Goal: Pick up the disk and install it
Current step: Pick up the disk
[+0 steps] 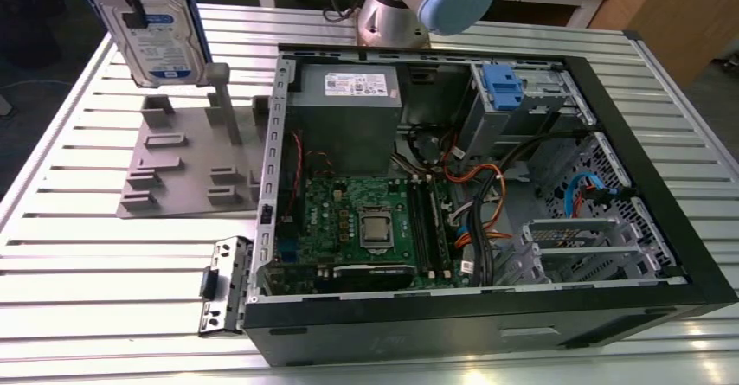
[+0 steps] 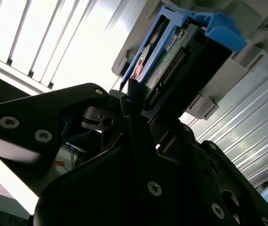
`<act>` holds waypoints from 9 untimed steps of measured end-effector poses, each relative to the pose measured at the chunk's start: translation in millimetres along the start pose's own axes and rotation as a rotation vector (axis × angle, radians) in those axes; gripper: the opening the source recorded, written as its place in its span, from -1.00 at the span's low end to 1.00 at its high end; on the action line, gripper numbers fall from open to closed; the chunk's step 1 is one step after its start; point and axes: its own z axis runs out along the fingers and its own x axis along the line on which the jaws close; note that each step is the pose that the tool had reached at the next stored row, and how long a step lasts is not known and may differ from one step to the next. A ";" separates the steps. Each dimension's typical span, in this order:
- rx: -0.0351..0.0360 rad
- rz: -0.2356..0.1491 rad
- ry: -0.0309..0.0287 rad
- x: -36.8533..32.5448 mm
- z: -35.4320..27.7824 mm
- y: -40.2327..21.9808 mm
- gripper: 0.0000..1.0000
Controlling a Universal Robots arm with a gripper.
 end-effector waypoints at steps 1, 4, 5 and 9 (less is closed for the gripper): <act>0.0000 0.000 0.0000 0.0 -0.7 0.0 -0.28; 0.0000 0.000 -0.0001 -0.1 -2.4 0.1 -0.28; -0.0001 0.000 -0.0001 -0.1 -3.1 0.1 -0.28; -0.0001 0.000 -0.0001 -0.2 -5.6 0.2 -0.28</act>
